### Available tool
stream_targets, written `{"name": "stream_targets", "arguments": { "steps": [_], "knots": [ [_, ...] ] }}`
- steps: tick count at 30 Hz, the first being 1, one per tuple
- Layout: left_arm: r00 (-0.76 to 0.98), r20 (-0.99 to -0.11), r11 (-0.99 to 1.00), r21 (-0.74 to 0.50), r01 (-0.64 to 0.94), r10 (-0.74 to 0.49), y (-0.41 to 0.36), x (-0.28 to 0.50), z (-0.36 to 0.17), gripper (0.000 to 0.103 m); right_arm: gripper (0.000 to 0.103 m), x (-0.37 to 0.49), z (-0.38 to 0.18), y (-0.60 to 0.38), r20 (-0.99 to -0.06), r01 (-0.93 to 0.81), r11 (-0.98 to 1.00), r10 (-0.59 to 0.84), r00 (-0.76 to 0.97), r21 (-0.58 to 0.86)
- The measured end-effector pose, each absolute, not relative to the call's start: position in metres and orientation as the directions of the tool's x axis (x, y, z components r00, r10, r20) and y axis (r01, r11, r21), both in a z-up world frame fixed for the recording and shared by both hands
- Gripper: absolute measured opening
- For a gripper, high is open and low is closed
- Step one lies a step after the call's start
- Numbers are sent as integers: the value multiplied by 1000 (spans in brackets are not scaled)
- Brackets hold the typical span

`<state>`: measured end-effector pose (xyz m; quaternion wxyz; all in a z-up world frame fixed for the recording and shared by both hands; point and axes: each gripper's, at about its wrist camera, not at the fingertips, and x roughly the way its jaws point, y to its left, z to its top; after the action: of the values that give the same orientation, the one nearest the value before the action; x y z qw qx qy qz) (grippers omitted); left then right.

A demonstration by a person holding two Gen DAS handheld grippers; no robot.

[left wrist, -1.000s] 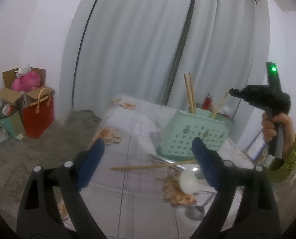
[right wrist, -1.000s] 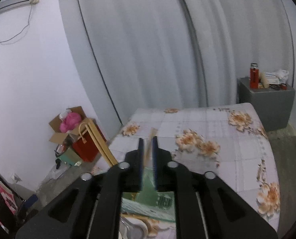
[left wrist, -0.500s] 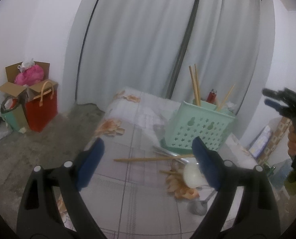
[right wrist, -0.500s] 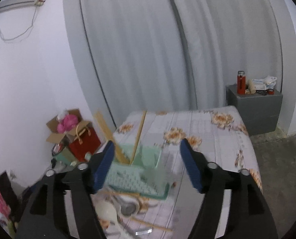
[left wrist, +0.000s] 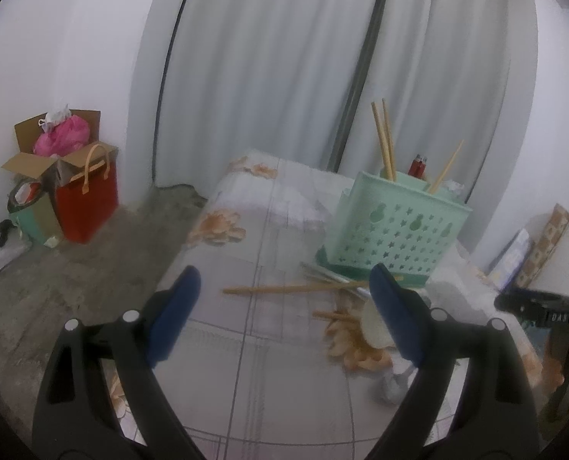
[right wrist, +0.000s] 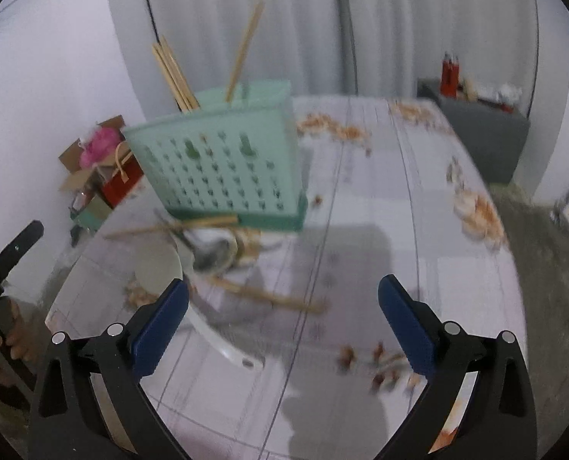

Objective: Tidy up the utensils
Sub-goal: 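Grasp a wooden chopstick from the pile beside the basket with the left tool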

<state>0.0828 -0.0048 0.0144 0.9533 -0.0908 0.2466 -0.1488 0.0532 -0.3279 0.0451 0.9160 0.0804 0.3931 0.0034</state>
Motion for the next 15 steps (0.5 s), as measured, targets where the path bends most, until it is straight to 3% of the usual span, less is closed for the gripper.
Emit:
{"name": "stream_targets", "arguments": {
  "steps": [7,15],
  "knots": [
    [821,-480,950,-200,241,-309,-16,92,5,86,96,49,30,-334,-726,76,968,127,676,240],
    [768,-505,918,-261,299,-394,-28,112,-1,84,96,51,26,-332,-718,48,964,161,677,261]
  ]
}}
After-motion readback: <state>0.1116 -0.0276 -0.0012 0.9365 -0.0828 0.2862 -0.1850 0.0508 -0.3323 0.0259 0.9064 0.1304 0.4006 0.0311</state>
